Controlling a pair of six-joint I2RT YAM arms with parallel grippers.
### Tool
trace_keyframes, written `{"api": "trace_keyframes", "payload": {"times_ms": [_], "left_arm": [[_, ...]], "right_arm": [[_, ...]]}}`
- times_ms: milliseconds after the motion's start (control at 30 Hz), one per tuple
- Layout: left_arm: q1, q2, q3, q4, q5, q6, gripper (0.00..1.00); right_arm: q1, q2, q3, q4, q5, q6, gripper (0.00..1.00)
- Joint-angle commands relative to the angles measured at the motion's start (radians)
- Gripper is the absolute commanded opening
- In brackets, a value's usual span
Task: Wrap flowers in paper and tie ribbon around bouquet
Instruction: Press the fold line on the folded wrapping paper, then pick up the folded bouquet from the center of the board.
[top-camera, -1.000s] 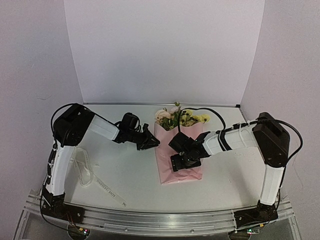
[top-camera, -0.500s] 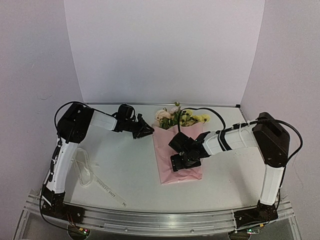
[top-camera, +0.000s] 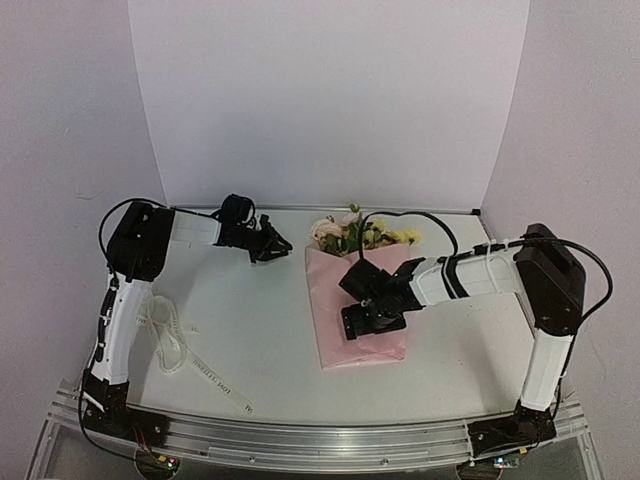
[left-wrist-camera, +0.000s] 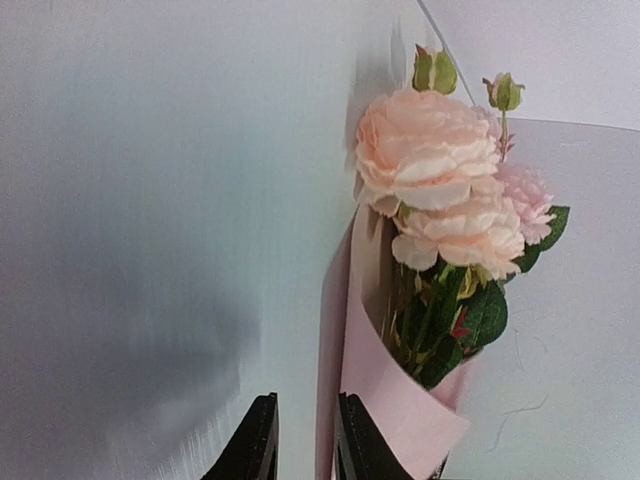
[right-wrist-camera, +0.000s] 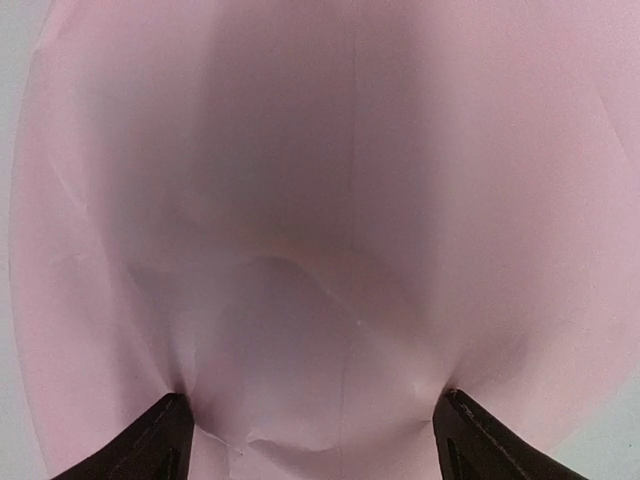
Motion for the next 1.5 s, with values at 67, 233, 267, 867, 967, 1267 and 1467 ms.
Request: {"api": "trace_keyframes", "payload": {"times_ms": [67, 233, 267, 867, 967, 1267, 1467], "left_arm": [[-0.053, -0.269, -0.225, 0.027, 0.012, 0.052, 0.23], [-0.098, -0.366, -0.380, 0.105, 0.004, 0.019, 0.23], [-0.109, -0.380, -0.398, 0.107, 0.001, 0.017, 0.23], [-0.275, -0.457, -0.513, 0.099, -0.032, -0.050, 0.21], [-0.287, -0.425, -0.498, 0.109, -0.024, -0.062, 0.21], [-0.297, -0.300, -0.379, 0.087, -0.003, -0.061, 0.20], [-0.302, -0.239, -0.306, 0.059, 0.000, -0.060, 0.21]], "right_arm": [[-0.011, -0.153, 0.089, -0.082, 0.023, 0.028, 0.88], [-0.065, -0.185, 0.067, -0.085, -0.010, 0.052, 0.88], [-0.077, -0.187, 0.058, -0.084, -0.018, 0.055, 0.88], [-0.279, -0.283, -0.192, 0.150, -0.229, 0.067, 0.92], [-0.296, -0.265, -0.199, 0.167, -0.242, 0.075, 0.92], [-0.381, -0.212, -0.270, 0.306, -0.324, 0.062, 0.90], [-0.443, -0.177, -0.319, 0.445, -0.424, 0.079, 0.83]]}}
